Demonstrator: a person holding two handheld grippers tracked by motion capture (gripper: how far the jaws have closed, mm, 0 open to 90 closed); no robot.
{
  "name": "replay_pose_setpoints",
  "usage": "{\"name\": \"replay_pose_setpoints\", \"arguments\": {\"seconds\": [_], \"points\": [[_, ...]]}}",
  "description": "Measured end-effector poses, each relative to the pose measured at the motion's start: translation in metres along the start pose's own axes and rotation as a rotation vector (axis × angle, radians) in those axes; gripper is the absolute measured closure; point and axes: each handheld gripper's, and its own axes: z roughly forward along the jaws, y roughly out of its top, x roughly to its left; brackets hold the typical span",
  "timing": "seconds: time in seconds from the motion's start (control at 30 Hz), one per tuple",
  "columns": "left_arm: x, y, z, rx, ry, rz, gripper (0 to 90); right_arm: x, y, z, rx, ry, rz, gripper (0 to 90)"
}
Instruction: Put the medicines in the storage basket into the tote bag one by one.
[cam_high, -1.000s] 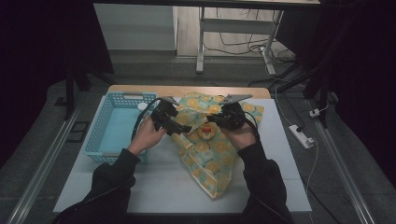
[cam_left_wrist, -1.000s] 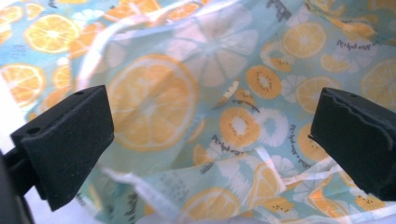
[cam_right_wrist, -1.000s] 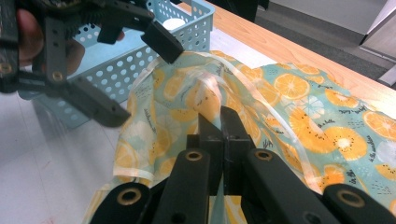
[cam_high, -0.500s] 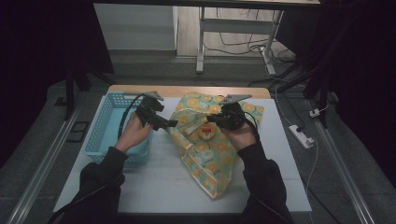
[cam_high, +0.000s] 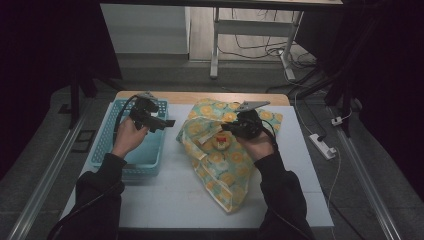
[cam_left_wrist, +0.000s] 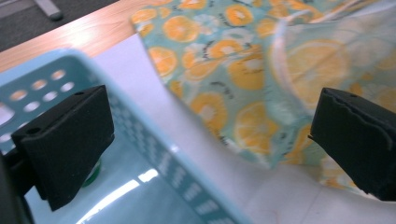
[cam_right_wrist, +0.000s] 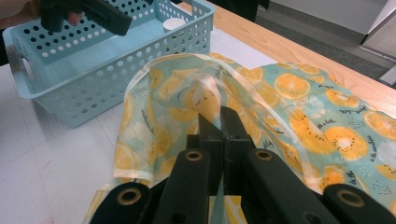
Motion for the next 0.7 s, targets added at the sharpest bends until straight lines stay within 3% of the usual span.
{"name": "replay_pose_setpoints", "arguments": {"seconds": [0.17, 0.33, 0.7], "points": [[0.014, -0.003, -0.003, 0.039, 0.046, -0.033, 0.0, 0.000, 0.000, 0.000, 0.003, 0.002, 0.000, 90.0], [0.030, -0.006, -0.004, 0.053, 0.064, -0.076, 0.0, 0.000, 0.000, 0.001, 0.003, 0.004, -0.001, 90.0], [0.050, -0.012, 0.009, 0.093, 0.118, -0.105, 0.0, 0.000, 0.000, 0.000, 0.003, 0.004, -0.002, 90.0]]}}
